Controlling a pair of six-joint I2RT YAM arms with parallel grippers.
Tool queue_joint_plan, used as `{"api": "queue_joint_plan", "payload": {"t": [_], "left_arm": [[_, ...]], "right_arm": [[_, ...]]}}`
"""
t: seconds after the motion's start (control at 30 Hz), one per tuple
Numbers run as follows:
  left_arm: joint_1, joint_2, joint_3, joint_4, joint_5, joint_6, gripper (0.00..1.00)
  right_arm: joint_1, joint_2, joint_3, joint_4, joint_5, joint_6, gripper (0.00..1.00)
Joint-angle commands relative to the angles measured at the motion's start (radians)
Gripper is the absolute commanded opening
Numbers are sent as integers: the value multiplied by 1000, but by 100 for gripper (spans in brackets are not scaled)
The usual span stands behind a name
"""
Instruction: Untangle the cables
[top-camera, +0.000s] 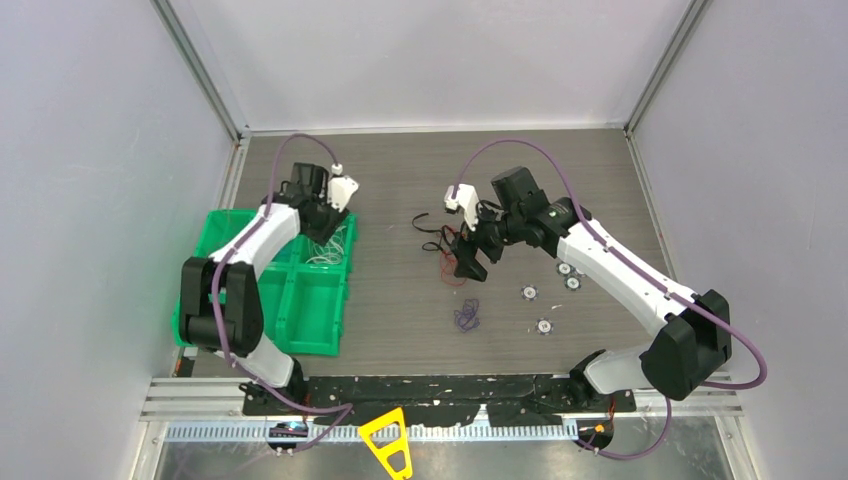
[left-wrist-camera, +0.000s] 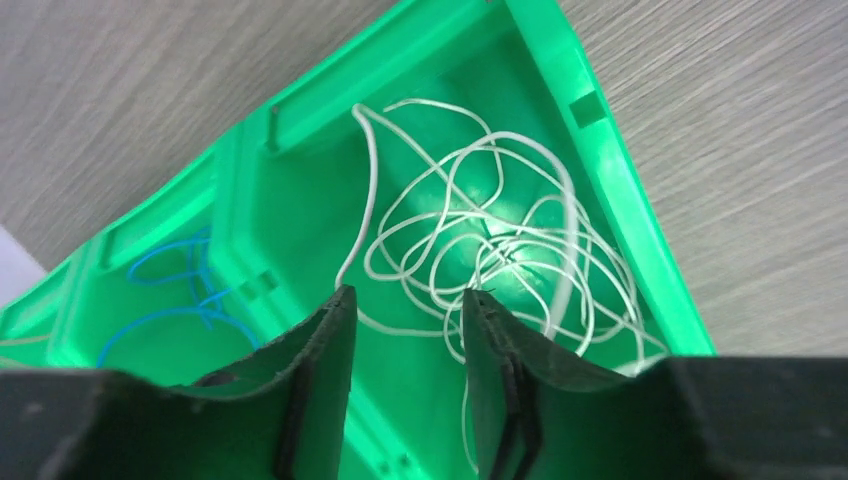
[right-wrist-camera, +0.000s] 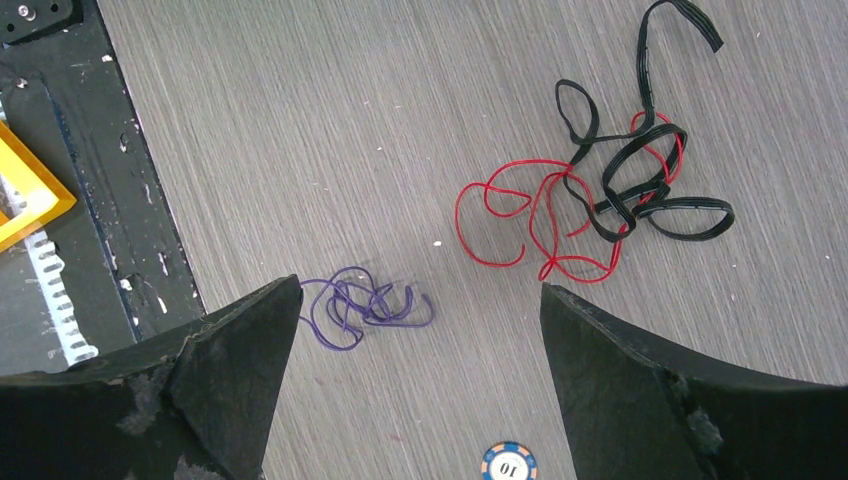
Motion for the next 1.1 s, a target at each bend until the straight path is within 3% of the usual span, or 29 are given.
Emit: {"api": "queue_joint_plan", "payload": {"t": [0.0, 0.23, 0.4, 0.47, 0.57, 0.8, 1.07], "left_arm": [[6, -141, 89, -96, 44, -28, 49], [7, -272, 213, -191, 112, -27, 66], [5, -374, 219, -172, 333, -76, 88], [-1, -405, 200, -145, 430, -110, 92], [-12, -425, 172, -111, 554, -150, 96], [-70, -400, 138, -29, 563, -243, 95], [-79, -375, 133, 33, 520, -302, 94]], "right_arm": [[-8, -24, 8, 5, -5, -9, 95], [-25, -7, 41, 5, 5, 17, 95], [-46, 78, 65, 29, 78, 65, 96], [-51, 146, 91, 56, 119, 91, 99], [-68, 260, 163, 84, 180, 137, 95], [-151, 535, 375, 101, 257, 297, 76], [-171, 688, 360, 216, 168, 465, 66]]}}
